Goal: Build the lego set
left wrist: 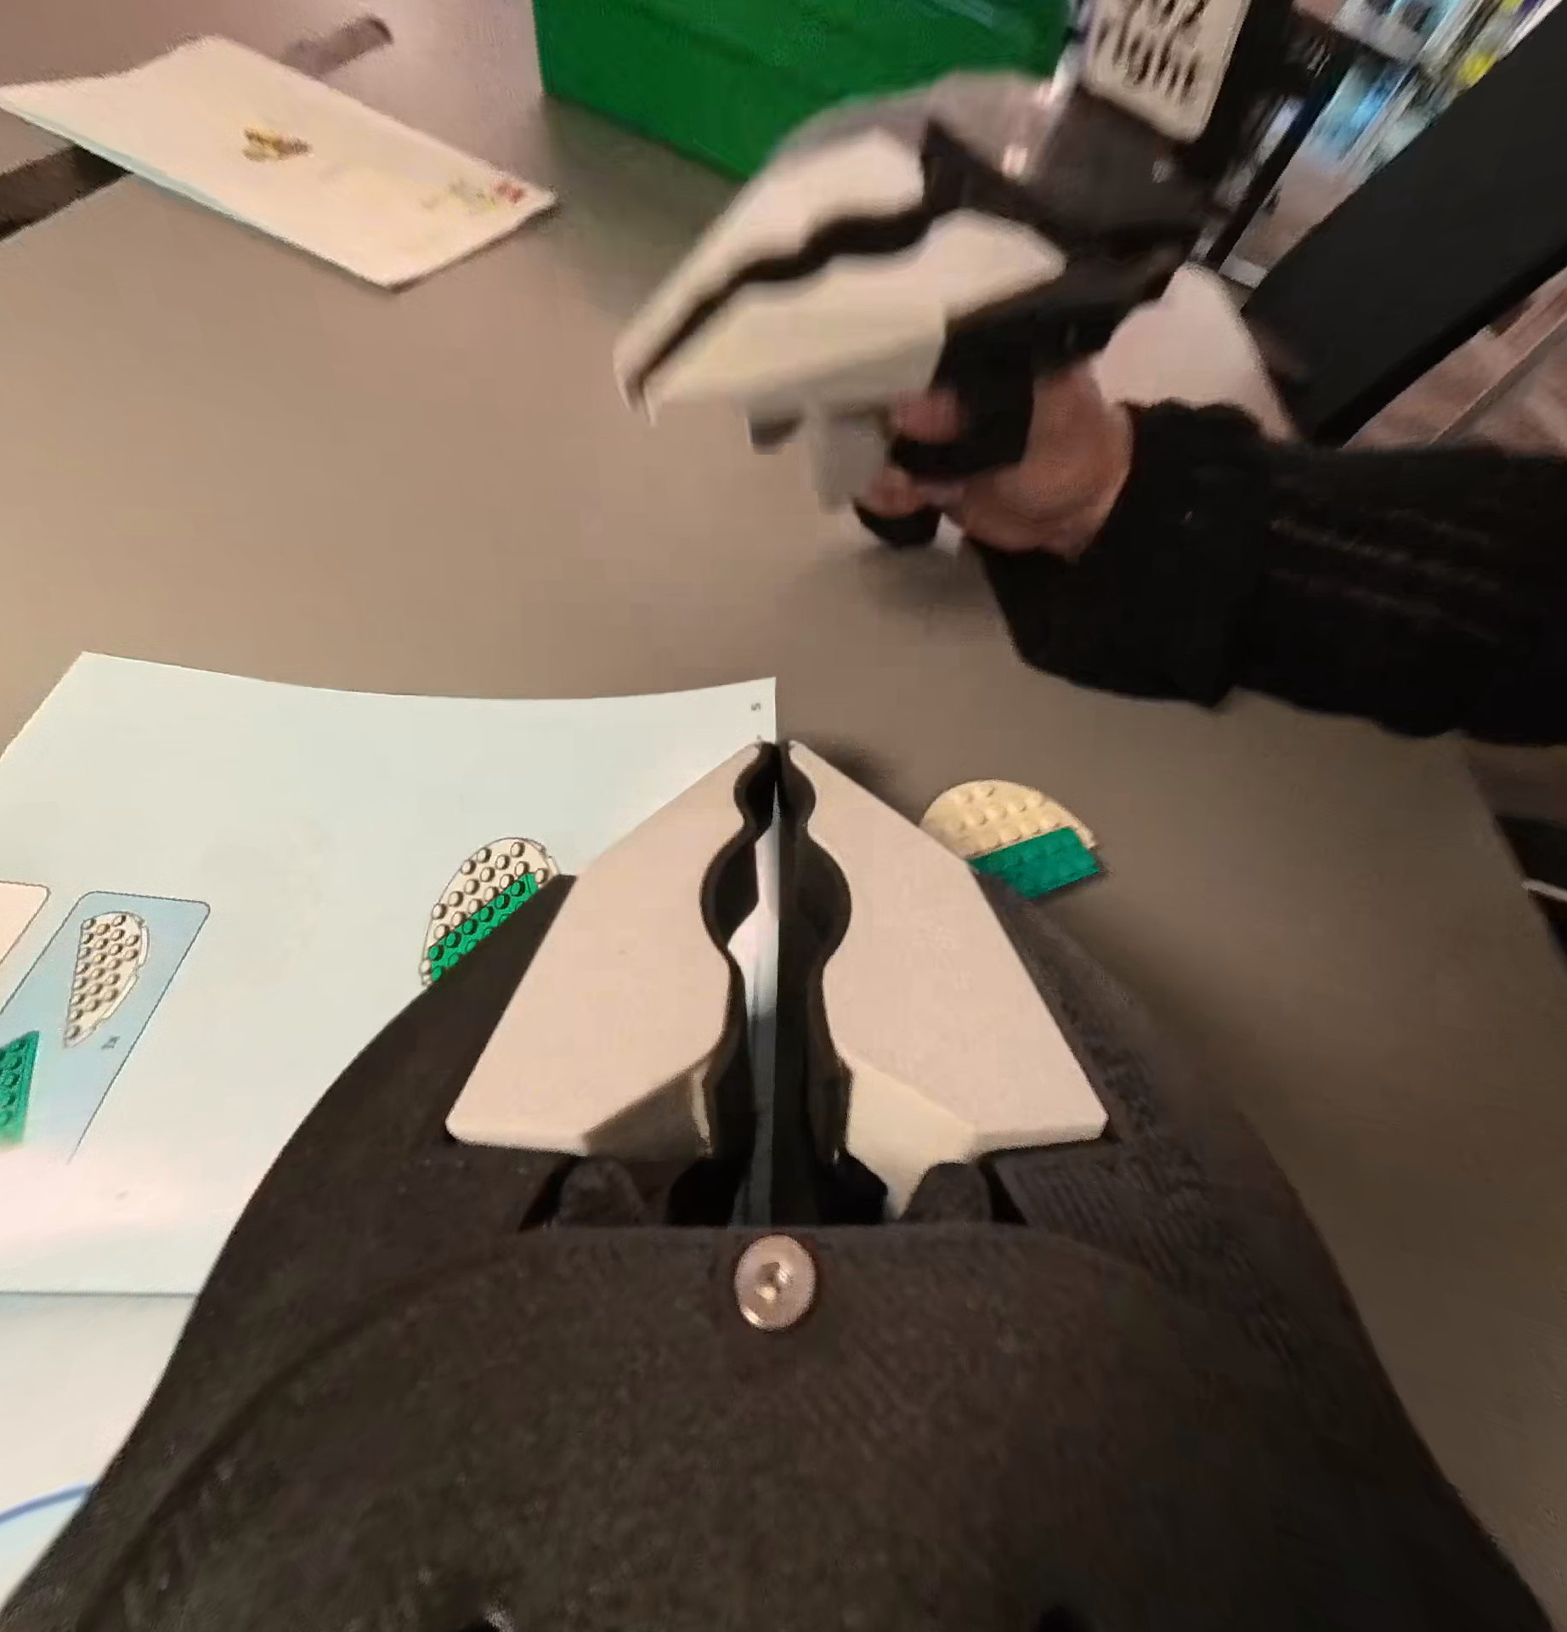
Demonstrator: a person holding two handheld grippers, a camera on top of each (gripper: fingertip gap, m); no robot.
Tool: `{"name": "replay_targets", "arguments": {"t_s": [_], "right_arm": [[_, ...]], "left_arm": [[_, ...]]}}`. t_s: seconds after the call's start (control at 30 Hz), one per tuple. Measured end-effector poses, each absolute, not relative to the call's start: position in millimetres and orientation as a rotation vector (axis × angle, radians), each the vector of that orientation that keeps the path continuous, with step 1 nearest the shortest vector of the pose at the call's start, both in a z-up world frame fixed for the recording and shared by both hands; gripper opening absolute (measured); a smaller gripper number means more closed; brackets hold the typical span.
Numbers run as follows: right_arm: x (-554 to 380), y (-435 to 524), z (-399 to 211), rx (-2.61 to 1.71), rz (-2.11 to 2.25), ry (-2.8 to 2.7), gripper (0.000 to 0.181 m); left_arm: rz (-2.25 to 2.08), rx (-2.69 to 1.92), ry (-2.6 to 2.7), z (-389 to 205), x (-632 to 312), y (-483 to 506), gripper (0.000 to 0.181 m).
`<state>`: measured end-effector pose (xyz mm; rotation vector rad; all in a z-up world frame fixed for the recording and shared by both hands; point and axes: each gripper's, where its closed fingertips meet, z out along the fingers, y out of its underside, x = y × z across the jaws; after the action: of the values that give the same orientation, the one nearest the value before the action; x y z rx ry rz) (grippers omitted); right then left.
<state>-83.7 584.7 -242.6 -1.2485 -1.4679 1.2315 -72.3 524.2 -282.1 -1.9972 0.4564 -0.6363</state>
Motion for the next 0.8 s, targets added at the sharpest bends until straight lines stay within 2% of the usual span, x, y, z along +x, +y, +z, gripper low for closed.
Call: {"name": "replay_targets", "arguments": {"t_s": [0.03,0.2,0.8], "right_arm": [[-82.7,573.0,-253.0,-1.261,1.247,-1.583,0.000],[-75.9,537.2,-287.5,-1.308,1.244,-1.932,0.000],[-98.4,523.2,-287.6,-1.182,1.055,-1.910,0.000]], "left_arm": [[-0.674,-1.970,0.432,-277.3,-74.1,523.7,0.000],[-0.790,-1.885,0.361,-263.2,-79.5,520.8,0.000],[-0.991,-1.889,0.289,-262.3,-76.7,516.3,0.000]]}}
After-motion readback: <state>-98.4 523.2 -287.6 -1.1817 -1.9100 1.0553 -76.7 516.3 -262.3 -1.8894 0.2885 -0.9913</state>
